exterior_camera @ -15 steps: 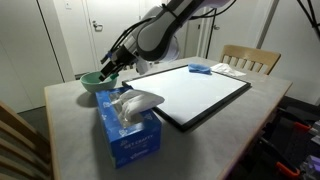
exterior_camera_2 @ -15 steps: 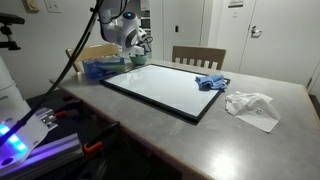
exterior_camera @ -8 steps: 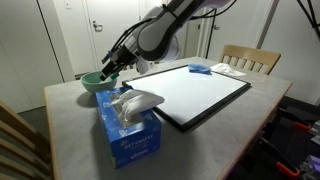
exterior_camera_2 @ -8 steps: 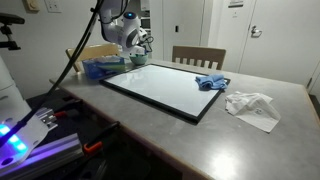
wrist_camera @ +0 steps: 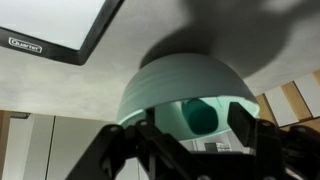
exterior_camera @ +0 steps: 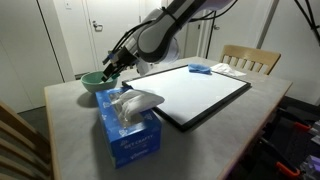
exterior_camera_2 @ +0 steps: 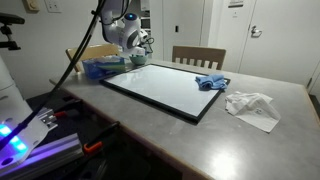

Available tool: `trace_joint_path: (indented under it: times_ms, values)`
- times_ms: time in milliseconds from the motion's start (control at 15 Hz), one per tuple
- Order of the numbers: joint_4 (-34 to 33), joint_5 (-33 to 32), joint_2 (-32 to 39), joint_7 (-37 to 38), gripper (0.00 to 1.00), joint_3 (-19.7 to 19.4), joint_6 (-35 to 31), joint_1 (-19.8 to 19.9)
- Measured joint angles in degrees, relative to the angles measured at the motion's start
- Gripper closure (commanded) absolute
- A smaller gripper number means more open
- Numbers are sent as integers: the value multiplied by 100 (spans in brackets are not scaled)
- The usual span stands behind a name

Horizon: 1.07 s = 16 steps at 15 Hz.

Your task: Use the marker in the bowl to draw a circle on the white board then put it back

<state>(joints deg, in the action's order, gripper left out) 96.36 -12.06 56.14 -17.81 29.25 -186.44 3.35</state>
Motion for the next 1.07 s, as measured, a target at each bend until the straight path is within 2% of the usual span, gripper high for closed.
trace_joint_path:
  times_ms: [400, 533, 667, 733, 867, 933, 1067]
  values:
    - [-6, 0, 0, 13, 61, -17, 0, 0]
    - [-6, 0, 0, 18, 64, -25, 1, 0]
    - [-6, 0, 1, 21, 63, -27, 5, 1]
    - [-6, 0, 1, 21, 87, -27, 10, 1]
    - [-6, -3, 1, 21, 91, -27, 42, 1]
    - [-6, -5, 2, 21, 99, -27, 72, 1]
    - [-6, -8, 1, 21, 95, -26, 121, 1]
